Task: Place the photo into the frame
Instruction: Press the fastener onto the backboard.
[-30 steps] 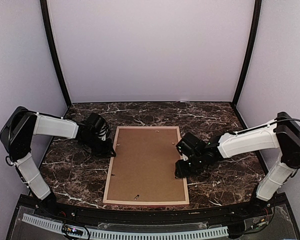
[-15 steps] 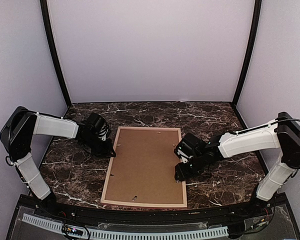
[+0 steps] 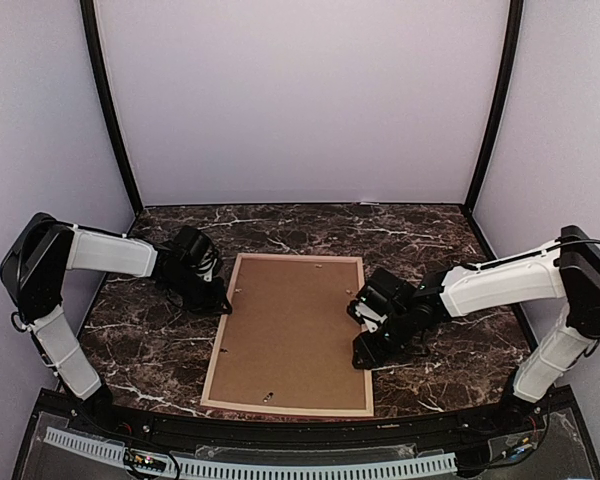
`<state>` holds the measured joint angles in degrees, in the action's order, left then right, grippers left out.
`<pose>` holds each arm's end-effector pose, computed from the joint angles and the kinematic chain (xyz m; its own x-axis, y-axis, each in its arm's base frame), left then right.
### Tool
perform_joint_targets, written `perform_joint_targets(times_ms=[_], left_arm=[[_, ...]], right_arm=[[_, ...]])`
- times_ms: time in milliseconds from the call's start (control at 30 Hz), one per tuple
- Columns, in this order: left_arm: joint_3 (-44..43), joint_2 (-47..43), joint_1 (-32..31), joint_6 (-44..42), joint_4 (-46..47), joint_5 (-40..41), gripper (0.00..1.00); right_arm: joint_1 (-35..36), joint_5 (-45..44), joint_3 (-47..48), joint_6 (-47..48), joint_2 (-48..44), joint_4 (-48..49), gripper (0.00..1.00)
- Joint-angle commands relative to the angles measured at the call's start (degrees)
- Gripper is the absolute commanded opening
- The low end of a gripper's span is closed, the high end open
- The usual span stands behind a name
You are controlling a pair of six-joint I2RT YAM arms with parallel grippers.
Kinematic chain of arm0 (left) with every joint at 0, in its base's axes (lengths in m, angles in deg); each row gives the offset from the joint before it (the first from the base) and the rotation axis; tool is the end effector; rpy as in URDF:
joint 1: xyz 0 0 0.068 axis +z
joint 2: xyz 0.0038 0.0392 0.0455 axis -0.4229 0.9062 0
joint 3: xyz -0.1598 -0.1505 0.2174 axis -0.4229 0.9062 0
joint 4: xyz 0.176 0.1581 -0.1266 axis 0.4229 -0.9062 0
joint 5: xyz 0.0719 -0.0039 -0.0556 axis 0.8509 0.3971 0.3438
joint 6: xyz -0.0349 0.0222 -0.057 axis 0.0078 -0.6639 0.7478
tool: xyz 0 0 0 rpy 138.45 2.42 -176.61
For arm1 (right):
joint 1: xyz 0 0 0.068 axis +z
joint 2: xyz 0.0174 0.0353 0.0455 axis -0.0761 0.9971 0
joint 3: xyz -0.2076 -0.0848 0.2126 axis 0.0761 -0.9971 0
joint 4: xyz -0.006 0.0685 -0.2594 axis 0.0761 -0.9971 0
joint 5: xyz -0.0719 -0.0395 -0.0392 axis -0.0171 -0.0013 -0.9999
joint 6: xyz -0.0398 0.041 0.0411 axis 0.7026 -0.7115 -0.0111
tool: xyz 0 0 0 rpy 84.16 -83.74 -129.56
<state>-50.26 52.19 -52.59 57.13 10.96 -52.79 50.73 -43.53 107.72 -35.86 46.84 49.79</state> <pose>0.3023 -0.1753 0.1642 -0.9506 -0.0402 -0.3077 0.1062 0.8896 -0.4441 0.1664 0.2492 0.1641 -0.8756 -0.4157 -0.2459 -0.4719 0.8450 0.2517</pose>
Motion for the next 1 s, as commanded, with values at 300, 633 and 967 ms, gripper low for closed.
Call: perform_joint_targets(times_ms=[300,633,967], left_arm=[[0.93,-0.3,-0.55,-0.66,-3.89,-0.26,0.07],[1.19,-0.63,-0.55,-0.76,-3.88,-0.34,0.07],[1.84,-1.3,-0.55,-0.06,-3.2,-0.16,0.07]], right_arm=[[-1.13,1.94,-2.29,0.68,1.44,-3.54,0.37],[-3.71,4.3,-3.03,0.34,0.09,-1.13,0.28],[-7.33,8.35,-4.04,-2.72,-2.76,5.34,0.52]])
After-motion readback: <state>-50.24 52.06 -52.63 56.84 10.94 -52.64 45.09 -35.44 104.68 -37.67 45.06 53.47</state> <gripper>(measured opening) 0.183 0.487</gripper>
